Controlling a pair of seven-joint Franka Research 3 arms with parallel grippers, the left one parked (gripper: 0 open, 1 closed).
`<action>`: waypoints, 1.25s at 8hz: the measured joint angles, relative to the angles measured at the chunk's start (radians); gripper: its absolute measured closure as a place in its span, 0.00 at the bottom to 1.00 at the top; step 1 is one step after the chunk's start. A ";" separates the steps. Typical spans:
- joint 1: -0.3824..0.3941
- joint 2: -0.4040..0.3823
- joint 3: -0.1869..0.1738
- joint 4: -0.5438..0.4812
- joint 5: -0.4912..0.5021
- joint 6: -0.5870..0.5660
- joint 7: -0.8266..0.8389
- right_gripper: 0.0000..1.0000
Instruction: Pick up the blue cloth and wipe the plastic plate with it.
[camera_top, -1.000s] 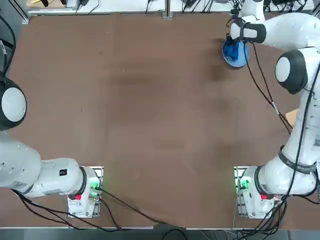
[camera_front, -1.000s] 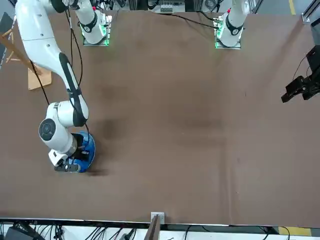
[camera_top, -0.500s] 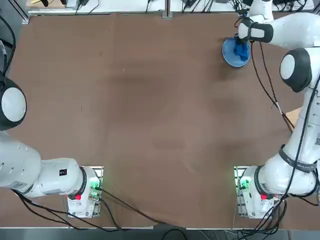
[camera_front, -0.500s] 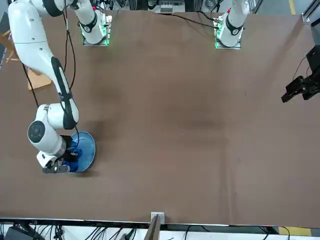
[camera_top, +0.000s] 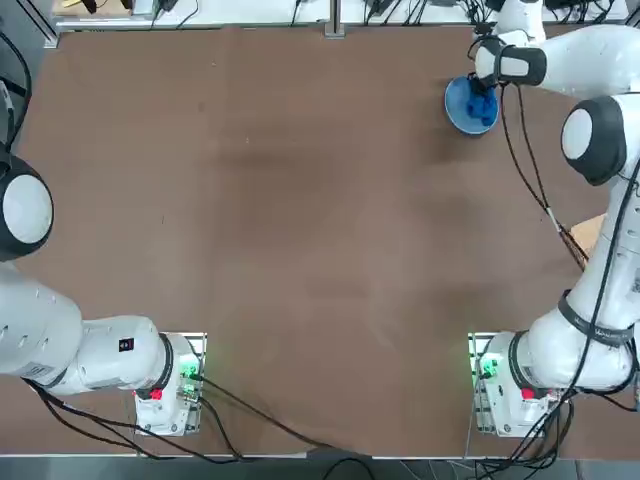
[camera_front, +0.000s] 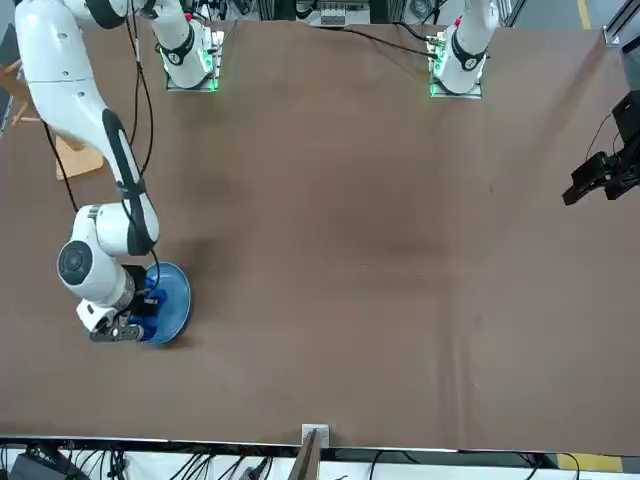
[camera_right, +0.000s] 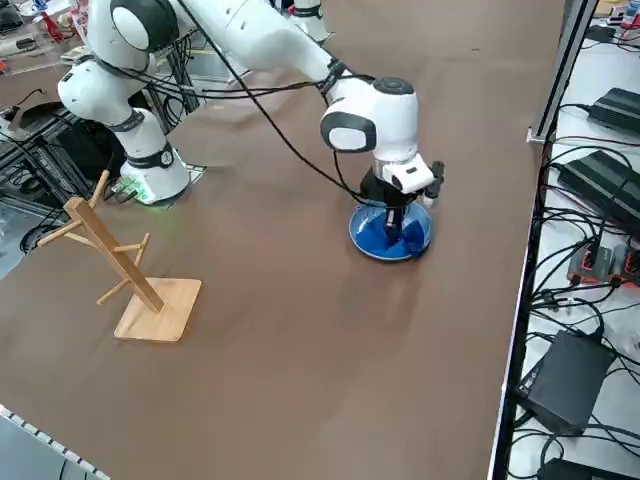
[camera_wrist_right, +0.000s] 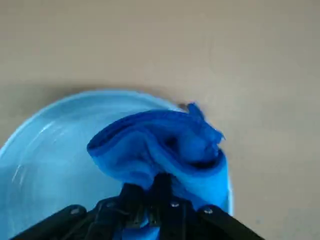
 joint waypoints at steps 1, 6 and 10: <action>0.016 -0.014 0.001 -0.011 0.000 -0.048 0.005 0.94; 0.116 -0.032 -0.029 -0.026 0.008 -0.089 0.086 0.94; 0.113 0.013 -0.041 0.050 0.011 -0.055 0.088 0.94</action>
